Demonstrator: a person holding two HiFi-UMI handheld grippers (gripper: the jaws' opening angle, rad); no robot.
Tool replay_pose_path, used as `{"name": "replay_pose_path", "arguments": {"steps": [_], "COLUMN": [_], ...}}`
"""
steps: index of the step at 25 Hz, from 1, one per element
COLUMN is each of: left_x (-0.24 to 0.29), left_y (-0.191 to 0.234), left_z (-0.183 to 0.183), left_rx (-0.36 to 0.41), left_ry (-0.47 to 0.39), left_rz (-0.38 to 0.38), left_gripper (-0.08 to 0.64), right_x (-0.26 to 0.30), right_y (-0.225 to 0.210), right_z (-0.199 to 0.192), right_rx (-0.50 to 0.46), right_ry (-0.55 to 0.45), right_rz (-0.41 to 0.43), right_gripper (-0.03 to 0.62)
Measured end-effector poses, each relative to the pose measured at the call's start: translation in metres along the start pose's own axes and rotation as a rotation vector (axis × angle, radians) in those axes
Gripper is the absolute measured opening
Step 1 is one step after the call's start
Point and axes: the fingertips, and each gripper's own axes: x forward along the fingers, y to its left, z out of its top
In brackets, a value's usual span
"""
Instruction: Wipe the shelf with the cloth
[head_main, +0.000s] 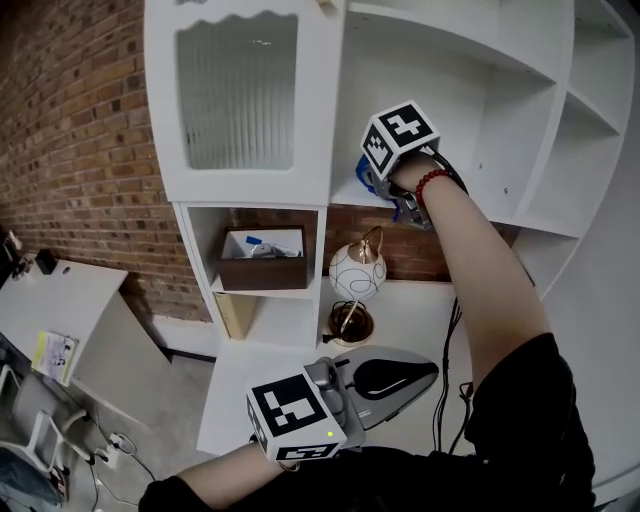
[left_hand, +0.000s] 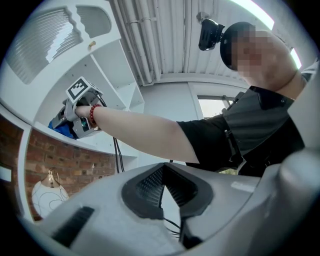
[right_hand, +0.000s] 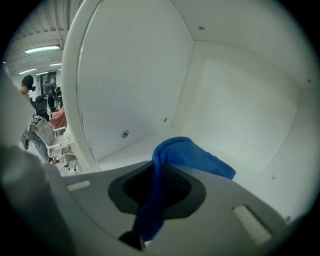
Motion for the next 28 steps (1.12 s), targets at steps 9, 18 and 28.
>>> {"name": "replay_pose_path", "arguments": {"steps": [9, 18, 28], "left_x": [0.044, 0.096, 0.144], "left_y": [-0.010, -0.031, -0.055], "left_z": [0.002, -0.007, -0.015], "left_rx": [-0.012, -0.025, -0.065], "left_ry": [0.010, 0.008, -0.034], "left_rz": [0.012, -0.013, 0.004], "left_gripper": [-0.002, -0.002, -0.002], "right_x": [-0.025, -0.057, -0.088], "right_y": [-0.044, -0.116, -0.159], "right_z": [-0.034, -0.086, -0.126], "right_rx": [0.038, 0.114, 0.044], "right_ry": [-0.019, 0.007, 0.050], "right_rz": [0.010, -0.063, -0.212], "right_gripper": [0.051, 0.051, 0.051]}}
